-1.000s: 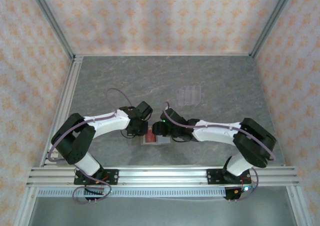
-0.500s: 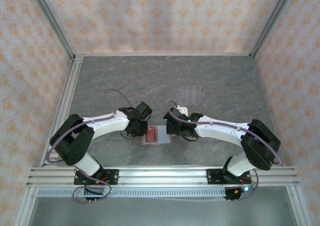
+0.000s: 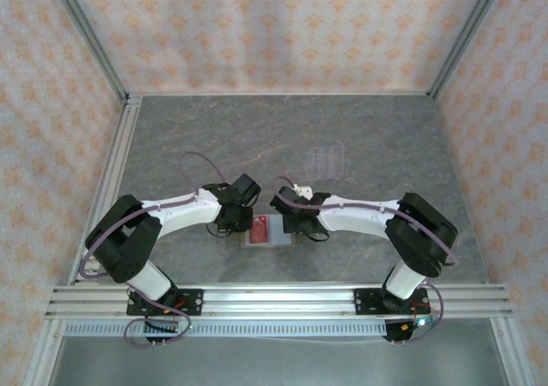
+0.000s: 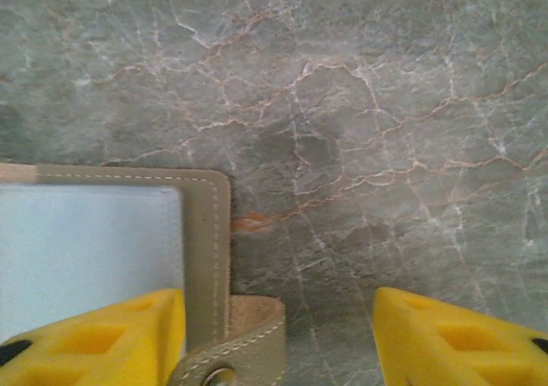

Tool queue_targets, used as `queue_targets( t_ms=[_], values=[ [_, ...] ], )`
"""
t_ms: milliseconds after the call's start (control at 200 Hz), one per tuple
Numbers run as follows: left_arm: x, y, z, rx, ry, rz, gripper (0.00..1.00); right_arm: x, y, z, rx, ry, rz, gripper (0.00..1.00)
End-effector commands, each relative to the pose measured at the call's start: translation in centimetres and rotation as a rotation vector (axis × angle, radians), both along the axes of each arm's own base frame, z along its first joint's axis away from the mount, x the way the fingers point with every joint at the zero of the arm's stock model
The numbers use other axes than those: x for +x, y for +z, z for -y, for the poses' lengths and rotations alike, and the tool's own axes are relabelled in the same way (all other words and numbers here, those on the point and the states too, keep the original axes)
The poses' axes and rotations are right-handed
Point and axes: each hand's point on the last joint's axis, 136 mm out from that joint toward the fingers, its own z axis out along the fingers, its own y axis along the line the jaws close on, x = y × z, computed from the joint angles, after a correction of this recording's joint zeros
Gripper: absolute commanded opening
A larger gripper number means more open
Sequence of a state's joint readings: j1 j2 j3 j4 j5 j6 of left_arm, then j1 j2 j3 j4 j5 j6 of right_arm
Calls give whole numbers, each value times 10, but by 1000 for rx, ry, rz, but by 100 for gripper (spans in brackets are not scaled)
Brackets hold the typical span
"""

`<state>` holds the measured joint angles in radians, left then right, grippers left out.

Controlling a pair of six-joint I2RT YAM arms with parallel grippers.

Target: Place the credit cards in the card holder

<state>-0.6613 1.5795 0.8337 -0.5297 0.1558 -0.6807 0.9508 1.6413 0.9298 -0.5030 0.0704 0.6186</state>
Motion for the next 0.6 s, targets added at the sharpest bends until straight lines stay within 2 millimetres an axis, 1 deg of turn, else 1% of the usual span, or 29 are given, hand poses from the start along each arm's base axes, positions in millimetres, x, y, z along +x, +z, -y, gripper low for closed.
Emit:
queue_targets(
  t_ms=[0, 70, 110, 190, 315, 430, 515, 595],
  values=[
    [-12, -17, 11, -23, -38, -51, 7, 4, 7, 14, -84, -22, 35, 45],
    [-10, -16, 16, -37, -50, -49, 7, 4, 12, 17, -79, -25, 46, 28],
    [-9, -15, 19, -42, -60, -46, 7, 5, 17, 20, -74, -31, 58, 16],
    [-5, -12, 30, -61, -81, -38, 8, 8, 27, 25, -58, -40, 74, 0],
    [2, -12, 55, -149, -83, -59, 8, 11, 42, 25, 0, -31, 81, 0],
    [13, -10, 73, -188, -76, -54, 8, 13, 54, 16, 82, -11, 84, 0],
    [18, -9, 83, -212, -70, -51, 8, 14, 62, 1, 165, 11, 86, 0],
    [19, -12, 87, -225, -59, -64, 8, 15, 67, -20, 262, 34, 71, 0]
  ],
)
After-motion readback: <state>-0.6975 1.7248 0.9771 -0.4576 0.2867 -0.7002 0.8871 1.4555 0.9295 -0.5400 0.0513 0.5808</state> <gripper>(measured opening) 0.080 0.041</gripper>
